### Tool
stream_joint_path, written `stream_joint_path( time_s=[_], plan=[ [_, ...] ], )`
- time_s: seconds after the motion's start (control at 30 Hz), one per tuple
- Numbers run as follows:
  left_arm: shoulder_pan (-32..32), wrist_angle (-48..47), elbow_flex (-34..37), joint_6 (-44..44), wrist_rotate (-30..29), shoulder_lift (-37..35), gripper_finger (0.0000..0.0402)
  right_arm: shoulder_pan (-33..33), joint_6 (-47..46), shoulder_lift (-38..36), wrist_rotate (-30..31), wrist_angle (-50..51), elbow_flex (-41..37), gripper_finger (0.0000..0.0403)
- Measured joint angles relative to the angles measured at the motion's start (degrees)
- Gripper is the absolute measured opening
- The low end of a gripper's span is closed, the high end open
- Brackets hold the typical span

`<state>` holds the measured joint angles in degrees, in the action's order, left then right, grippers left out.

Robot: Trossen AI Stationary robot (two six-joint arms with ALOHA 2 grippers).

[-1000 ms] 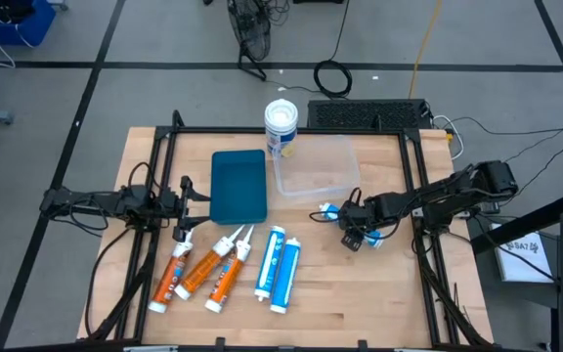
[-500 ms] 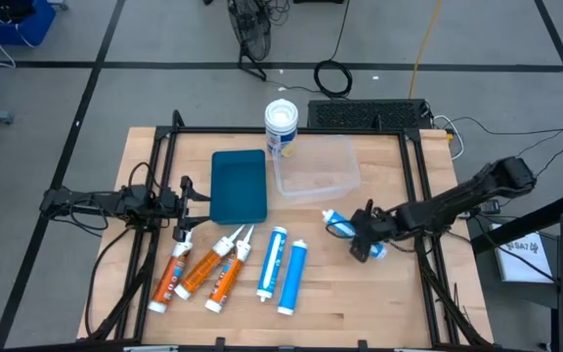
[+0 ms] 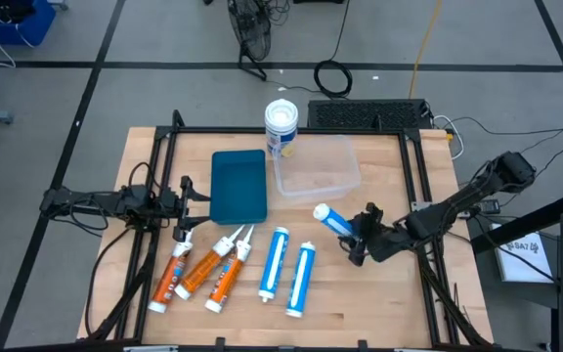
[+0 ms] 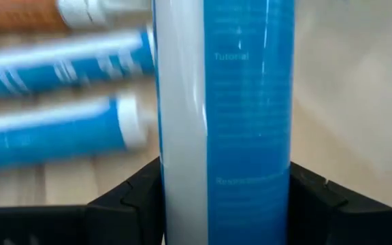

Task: Pick & place silicon tubes, Sealant and Lysol wipes
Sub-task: Put the blue caulk tube into the blue bin

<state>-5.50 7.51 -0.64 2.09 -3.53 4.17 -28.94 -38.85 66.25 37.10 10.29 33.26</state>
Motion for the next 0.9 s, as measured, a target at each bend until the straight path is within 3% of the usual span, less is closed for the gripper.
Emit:
stream_joint_path(
  time_s=[0.13, 0.27, 0.4, 0.53, 0.73, 0.9],
  plan=[
    [0.0, 0.0, 0.0, 0.0, 0.0, 0.01, 0.0253, -1.28, 11.85, 0.05, 3.25, -9.44, -1.08, 0.0202],
    [0.02, 0.0, 0.0, 0.0, 0.0, 0.01, 0.0253, -0.56, 27.95, 0.01, -0.13, -22.96, -2.97, 0.0202],
    [0.0, 0.0, 0.0, 0.0, 0.0, 0.01, 0.0253, 3.06, 42.89, 0.05, -11.15, -38.79, -5.97, 0.0202],
    [0.01, 0.0, 0.0, 0.0, 0.0, 0.0, 0.0253, 9.44, 50.29, -0.02, -23.83, -48.57, -8.87, 0.0202],
    [0.02, 0.0, 0.0, 0.0, 0.0, 0.01, 0.0253, 19.92, 54.39, -0.03, -36.46, -55.9, -11.44, 0.0202],
    [0.0, 0.0, 0.0, 0.0, 0.0, 0.01, 0.0253, 26.45, 53.5, 0.01, -45.12, -56.37, -11.58, 0.0202]
  ],
)
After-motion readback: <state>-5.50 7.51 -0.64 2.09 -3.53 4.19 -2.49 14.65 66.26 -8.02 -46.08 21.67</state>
